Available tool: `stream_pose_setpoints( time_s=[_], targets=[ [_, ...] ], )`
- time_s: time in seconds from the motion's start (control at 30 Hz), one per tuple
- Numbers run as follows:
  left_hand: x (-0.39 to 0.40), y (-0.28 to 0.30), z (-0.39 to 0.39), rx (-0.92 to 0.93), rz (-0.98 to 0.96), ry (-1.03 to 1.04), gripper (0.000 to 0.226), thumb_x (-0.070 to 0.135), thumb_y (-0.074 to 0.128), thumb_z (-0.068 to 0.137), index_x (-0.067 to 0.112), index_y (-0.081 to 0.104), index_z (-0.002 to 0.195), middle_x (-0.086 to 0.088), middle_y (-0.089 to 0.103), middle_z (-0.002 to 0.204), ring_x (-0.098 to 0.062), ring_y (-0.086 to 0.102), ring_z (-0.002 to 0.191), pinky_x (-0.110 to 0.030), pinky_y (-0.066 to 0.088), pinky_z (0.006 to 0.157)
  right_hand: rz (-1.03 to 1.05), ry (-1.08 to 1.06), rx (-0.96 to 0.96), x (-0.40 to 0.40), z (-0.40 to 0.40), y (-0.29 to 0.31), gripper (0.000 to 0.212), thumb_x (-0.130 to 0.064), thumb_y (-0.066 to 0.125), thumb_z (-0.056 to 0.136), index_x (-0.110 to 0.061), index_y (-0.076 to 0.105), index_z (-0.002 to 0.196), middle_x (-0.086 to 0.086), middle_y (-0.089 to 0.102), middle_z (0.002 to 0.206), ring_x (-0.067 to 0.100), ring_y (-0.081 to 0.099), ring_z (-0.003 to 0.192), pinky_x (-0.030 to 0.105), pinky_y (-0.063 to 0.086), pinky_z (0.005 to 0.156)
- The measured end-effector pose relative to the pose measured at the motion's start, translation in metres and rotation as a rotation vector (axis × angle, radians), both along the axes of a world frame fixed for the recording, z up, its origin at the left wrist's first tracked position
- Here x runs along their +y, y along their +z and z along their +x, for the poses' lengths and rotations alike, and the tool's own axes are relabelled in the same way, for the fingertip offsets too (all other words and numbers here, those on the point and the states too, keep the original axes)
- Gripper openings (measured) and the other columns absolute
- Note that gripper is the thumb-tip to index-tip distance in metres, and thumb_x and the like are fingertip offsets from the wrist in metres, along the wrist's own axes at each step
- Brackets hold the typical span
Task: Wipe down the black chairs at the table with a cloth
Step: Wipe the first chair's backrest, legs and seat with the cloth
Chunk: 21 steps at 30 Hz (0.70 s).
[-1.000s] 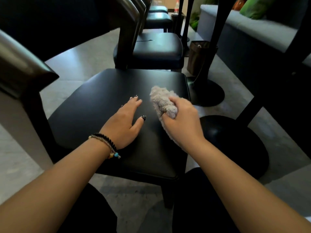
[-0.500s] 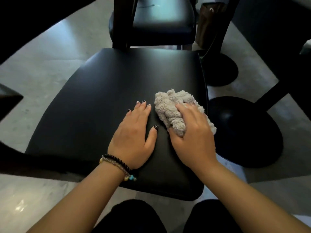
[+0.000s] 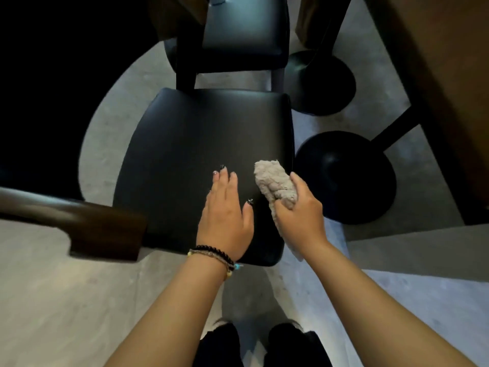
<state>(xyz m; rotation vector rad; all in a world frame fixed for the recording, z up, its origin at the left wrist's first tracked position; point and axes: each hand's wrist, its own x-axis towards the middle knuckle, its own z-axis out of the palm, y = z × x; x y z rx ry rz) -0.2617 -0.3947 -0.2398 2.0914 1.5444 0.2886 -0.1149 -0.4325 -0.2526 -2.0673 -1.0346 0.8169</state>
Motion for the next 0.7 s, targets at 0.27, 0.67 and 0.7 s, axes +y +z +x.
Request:
stream_pose_setpoints(
  time_s=[0.27,0.67,0.7],
  targets=[
    [-0.031,0.147,0.007,0.01,0.031,-0.191,0.07,0.035,0.044,0.097,0.018,0.007,0.153,0.002,-0.001,0.162,-0.003,-0.006,0.144,-0.029,0.006,0.116,-0.02,0.051,-0.05,-0.063,0.016,0.165,0.065,-0.016,0.063,0.089,-0.02,0.038,0.148,0.001,0.051,0.142,0.016,0.049,0.126,0.021,0.039,0.098],
    [-0.05,0.294,0.017,0.025,0.142,-0.4,0.07,0.039,0.046,0.095,0.023,0.009,0.153,0.005,0.005,0.161,0.0,-0.007,0.141,-0.029,0.004,0.114,0.032,0.225,-0.125,-0.101,0.032,0.319,0.063,-0.02,0.061,0.089,-0.016,0.039,0.148,0.002,0.049,0.143,0.016,0.049,0.125,0.02,0.038,0.098],
    [-0.052,0.3,0.015,0.017,0.131,-0.422,0.07,0.041,0.043,0.094,0.024,0.008,0.153,0.006,0.005,0.161,0.0,-0.008,0.141,-0.029,0.003,0.115,0.031,0.23,-0.126,-0.103,0.027,0.326,0.063,-0.02,0.06,0.089,-0.015,0.038,0.148,0.002,0.048,0.144,0.016,0.048,0.127,0.018,0.037,0.098]
  ],
)
